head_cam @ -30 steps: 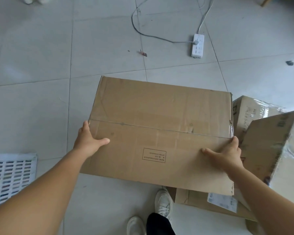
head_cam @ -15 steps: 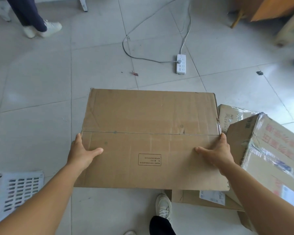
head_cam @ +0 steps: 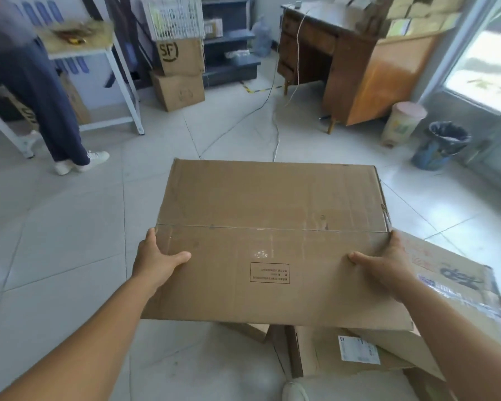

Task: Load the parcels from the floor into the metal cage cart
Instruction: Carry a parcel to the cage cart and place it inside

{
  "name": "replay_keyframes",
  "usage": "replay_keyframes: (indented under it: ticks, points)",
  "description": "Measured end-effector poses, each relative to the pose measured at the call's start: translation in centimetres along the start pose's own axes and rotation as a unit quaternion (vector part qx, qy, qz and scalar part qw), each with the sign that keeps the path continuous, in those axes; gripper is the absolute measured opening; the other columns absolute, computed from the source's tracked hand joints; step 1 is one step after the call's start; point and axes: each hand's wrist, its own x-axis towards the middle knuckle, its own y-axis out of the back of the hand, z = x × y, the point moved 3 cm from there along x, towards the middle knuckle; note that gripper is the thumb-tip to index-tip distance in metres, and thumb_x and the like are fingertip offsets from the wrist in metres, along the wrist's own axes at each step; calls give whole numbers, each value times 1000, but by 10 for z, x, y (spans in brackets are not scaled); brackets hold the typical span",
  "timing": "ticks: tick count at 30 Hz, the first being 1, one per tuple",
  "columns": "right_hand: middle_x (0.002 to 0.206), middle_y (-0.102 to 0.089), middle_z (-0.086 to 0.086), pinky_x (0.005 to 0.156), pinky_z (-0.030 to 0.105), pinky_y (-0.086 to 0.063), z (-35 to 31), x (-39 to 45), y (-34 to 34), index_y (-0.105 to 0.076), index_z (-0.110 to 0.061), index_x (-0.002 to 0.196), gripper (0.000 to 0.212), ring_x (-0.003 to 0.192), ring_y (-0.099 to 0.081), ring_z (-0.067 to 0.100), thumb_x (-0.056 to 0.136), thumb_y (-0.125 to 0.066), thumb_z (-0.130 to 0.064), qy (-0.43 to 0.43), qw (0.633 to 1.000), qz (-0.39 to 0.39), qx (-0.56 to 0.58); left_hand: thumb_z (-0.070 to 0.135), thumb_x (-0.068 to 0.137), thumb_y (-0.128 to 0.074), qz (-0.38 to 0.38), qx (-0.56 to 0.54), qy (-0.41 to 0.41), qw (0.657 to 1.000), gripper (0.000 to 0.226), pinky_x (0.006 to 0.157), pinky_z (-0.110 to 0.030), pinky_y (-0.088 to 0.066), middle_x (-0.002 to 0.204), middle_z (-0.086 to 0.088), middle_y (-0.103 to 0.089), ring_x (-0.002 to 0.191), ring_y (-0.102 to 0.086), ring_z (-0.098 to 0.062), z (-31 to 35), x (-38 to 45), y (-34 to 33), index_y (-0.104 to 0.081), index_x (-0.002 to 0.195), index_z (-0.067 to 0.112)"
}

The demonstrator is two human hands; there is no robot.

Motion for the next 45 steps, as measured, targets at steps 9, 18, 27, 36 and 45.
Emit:
replay_keyframes:
  ticks: [9, 18, 27, 36, 45]
  points:
    - [131, -52, 12, 99, 47, -45, 3, -77, 128, -33, -20, 136, 95, 118, -52, 34, 62, -89, -39, -11, 990, 136, 19, 31, 73, -82, -64, -7, -128, 990, 80, 94, -46, -46, 135, -6, -45, 118, -51, -30, 110, -50, 4, -36, 137, 22]
    - [124, -53, 7, 94, 51, -50, 52, -156, 256, -34, -32, 126, 98, 110, -57, 34, 45, -83, -56, -56, 964, 246, 84, 36, 70, -83, -161, -9, -240, 957, 77, 94, -48, -48, 130, -7, -52, 112, -55, -31, 219, -113, -54, -40, 132, 24]
    - [135, -48, 10, 103, 48, -44, 119, -250, 389, -32, -25, 142, 111, 121, -51, 33, 49, -84, -56, -66, 916, 382, 103, 25, 78, -79, -258, -39, -331, 907, 77, 93, -46, -44, 125, -3, -50, 112, -51, -32, 319, -241, -129, -35, 141, 20]
    - [133, -51, 9, 102, 51, -45, 211, -358, 505, -32, -24, 140, 107, 120, -52, 32, 53, -88, -50, -83, 864, 481, 121, 12, 76, -80, -325, -80, -395, 855, 68, 81, -32, -42, 116, -5, -58, 96, -52, -23, 376, -400, -199, -45, 134, 15]
    - [140, -47, 11, 102, 56, -43, 304, -461, 575, -26, -27, 145, 118, 124, -49, 38, 49, -85, -61, -138, 819, 546, 109, 26, 72, -85, -380, -57, -433, 815, 87, 96, -37, -45, 129, -5, -53, 113, -53, -28, 390, -537, -267, -36, 143, 18]
